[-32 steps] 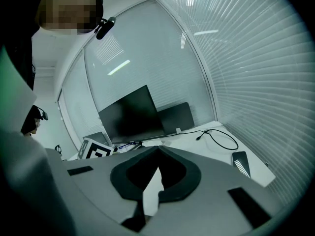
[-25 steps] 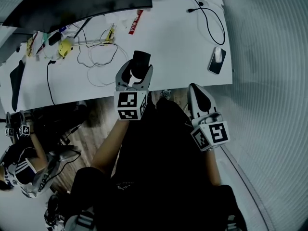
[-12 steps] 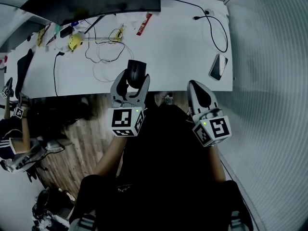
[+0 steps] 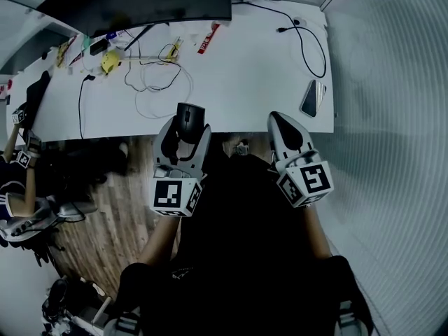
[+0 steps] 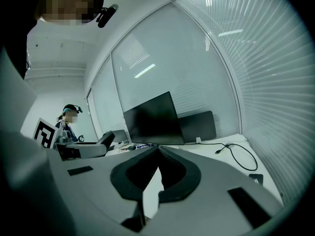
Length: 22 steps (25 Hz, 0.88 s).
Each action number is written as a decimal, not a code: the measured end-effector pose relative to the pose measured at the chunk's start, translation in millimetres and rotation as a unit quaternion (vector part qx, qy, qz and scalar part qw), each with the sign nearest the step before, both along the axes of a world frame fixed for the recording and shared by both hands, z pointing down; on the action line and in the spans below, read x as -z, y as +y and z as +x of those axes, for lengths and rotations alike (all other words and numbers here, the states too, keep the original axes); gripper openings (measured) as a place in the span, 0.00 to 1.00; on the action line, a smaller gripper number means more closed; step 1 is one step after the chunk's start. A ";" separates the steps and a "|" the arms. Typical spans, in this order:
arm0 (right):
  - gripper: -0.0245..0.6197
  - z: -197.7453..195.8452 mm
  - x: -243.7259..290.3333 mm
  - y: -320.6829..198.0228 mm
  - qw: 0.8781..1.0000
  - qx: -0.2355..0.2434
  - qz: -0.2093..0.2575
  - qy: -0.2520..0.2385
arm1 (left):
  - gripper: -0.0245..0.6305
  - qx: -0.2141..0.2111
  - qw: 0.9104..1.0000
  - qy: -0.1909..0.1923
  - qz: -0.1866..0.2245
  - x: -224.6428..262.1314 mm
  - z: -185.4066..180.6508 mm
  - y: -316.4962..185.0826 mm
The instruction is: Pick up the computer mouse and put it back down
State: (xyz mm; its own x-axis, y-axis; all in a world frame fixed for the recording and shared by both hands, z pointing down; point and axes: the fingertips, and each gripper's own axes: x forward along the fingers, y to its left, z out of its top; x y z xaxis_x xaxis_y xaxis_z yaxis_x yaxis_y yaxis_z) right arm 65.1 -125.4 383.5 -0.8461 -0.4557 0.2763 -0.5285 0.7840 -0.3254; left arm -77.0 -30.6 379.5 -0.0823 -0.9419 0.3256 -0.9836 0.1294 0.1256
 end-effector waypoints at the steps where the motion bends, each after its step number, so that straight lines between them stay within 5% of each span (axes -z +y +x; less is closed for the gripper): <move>1: 0.04 -0.8 2.4 -0.9 1.000 0.000 -0.001 0.002 | 0.47 0.001 1.000 0.002 0.000 3.2 -0.2 1.1; 22: 0.04 14.2 8.4 11.5 0.998 -0.057 0.001 0.014 | 0.47 -0.067 0.998 -0.005 0.003 0.7 8.8 -12.6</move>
